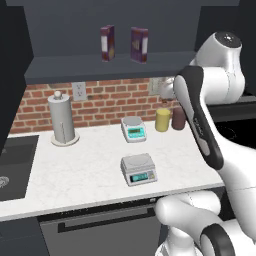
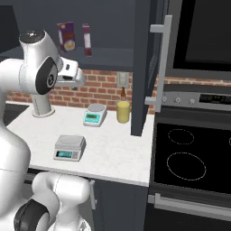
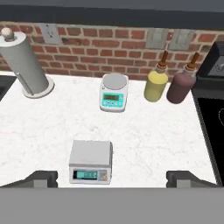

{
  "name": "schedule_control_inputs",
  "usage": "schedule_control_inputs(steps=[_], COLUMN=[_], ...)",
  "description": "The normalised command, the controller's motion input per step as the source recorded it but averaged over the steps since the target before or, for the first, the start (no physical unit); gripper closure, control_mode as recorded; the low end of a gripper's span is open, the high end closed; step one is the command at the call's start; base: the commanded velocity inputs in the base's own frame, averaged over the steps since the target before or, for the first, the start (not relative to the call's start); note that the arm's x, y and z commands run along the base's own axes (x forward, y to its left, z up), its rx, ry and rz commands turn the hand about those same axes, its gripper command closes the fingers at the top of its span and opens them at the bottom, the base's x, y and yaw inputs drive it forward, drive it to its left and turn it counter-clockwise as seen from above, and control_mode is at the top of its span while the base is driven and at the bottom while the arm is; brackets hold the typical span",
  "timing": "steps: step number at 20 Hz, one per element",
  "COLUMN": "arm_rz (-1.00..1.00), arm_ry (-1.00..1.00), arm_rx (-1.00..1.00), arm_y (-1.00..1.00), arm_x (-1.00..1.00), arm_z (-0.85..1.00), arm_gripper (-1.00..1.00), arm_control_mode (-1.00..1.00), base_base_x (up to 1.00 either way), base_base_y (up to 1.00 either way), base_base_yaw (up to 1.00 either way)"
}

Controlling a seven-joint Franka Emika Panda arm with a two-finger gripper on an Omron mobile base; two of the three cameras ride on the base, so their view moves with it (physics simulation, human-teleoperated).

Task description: Pick the cereal and place it on the digital scale for weighing, and close the cabinet.

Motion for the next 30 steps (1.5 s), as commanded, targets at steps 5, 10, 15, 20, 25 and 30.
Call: schedule_control_inputs(steps=[5,10,15,20,25,30], arm_rz=[0.1,0.1,0.08,0.1,0.07,0.01], arm_ry=[-0.24,-0.24,-0.16,-0.02,-0.06,-0.09], arm_rx=[0.0,0.0,0.01,0.01,0.0,0.0], arm_y=[0.0,0.0,0.0,0.0,0.0,0.0], arm_x=[-0.02,0.0,0.19,0.51,0.5,0.4], arm_z=[0.67,0.6,0.32,0.09,0.09,0.13], arm_gripper=[-1.0,-1.0,-1.0,-1.0,-1.0,-1.0], arm_control_mode=[-1.0,-1.0,-1.0,-1.0,-1.0,-1.0], base_base_x=[0.0,0.0,0.0,0.0,0.0,0.0], base_base_y=[0.0,0.0,0.0,0.0,0.0,0.0], base_base_yaw=[0.0,0.0,0.0,0.0,0.0,0.0])
